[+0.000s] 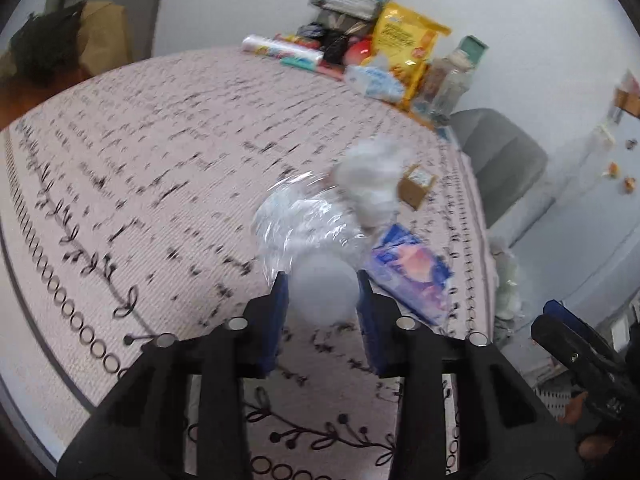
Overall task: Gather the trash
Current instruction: 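Grasp the clear plastic wrap with white lid using the left tool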
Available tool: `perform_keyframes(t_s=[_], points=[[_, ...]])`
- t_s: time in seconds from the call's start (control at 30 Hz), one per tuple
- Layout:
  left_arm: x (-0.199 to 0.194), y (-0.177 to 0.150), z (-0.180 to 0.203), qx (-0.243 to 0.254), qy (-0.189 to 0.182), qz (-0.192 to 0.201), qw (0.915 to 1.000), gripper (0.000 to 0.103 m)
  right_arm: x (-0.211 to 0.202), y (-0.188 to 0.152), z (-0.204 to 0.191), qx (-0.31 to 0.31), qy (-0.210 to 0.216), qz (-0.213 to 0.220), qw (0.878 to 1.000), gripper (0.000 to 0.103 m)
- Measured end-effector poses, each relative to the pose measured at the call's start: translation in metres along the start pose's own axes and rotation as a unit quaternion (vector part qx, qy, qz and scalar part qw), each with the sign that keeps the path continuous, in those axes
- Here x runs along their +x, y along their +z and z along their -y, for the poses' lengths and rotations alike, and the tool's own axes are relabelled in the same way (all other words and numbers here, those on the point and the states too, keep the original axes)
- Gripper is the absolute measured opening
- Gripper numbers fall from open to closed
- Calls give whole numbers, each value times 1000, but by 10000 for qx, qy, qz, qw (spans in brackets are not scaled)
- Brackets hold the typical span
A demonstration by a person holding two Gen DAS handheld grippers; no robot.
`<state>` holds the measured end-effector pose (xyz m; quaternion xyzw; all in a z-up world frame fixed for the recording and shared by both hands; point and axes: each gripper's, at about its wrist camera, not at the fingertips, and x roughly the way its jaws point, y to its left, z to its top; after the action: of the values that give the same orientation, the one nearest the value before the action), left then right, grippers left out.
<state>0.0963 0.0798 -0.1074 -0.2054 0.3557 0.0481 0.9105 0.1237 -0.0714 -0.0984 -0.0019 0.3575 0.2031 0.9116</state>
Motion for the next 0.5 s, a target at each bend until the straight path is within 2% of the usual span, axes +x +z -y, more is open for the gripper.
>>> perform_keyframes(t_s=[0.07, 0.17, 0.5], points=[[-4, 0, -3, -33, 178, 74, 9998, 32, 12, 3, -9, -224, 89, -165, 9996, 87], [-13, 2, -10, -127, 236, 218, 9994, 32, 29, 9, -24, -672, 230, -360, 9968, 87], [-44, 11, -40, -423, 340, 562, 9969, 32, 85, 27, -53, -1249, 480, -888, 9870, 94]])
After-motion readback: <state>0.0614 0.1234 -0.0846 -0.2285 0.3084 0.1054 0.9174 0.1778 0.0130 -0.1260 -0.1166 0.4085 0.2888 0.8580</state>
